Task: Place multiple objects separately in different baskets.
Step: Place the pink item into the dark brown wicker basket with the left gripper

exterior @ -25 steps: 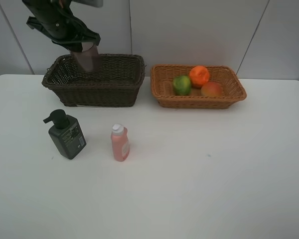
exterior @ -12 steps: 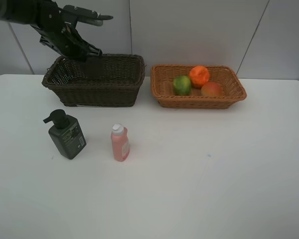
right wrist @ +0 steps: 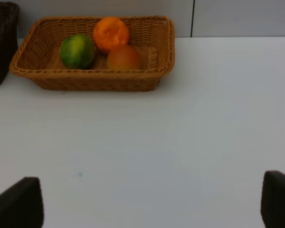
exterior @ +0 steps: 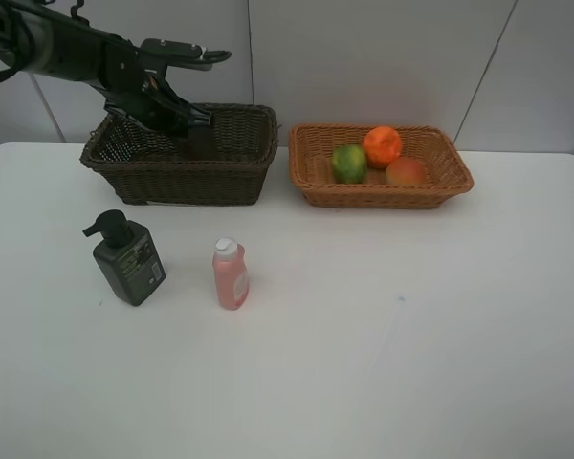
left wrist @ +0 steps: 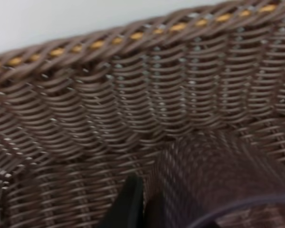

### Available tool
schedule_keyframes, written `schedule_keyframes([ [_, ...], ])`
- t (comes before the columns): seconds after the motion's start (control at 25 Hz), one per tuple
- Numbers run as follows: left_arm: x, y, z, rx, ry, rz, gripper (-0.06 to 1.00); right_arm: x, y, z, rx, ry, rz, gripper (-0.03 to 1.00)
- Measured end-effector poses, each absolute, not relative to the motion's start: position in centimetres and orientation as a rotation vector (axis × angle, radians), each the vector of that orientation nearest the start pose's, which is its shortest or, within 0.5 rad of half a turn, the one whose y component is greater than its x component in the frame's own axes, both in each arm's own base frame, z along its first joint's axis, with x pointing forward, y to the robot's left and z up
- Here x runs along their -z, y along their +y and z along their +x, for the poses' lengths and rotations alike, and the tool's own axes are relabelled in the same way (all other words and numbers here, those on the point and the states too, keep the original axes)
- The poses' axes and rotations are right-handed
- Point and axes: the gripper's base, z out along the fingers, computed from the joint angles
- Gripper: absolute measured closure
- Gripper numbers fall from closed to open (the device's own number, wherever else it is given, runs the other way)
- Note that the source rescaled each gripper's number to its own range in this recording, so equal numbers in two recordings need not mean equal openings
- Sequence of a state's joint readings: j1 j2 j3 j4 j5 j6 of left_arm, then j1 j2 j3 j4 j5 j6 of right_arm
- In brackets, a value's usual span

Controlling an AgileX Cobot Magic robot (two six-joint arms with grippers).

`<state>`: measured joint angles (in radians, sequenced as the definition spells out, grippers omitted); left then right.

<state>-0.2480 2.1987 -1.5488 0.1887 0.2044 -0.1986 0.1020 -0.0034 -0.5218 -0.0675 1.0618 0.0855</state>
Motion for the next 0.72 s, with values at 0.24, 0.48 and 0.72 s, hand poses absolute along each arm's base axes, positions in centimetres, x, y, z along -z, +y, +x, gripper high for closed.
schedule_keyframes([
  [0.24, -15.2, -11.7, 47.2, 0.090, 2.319, 0.250, 0.02, -28.3, -0.6, -0.8, -0.039, 2.019, -0.013, -0.01],
  [0.48, -18.5, -11.5, 46.8, 0.091, 2.276, 0.240, -0.06, -28.3, -0.6, -0.8, -0.039, 2.019, -0.013, -0.01],
  [0.72, -24.5, -12.0, 44.1, 0.101, 2.273, 0.234, -0.06, -28.3, -0.6, -0.8, -0.039, 2.019, -0.013, -0.01],
])
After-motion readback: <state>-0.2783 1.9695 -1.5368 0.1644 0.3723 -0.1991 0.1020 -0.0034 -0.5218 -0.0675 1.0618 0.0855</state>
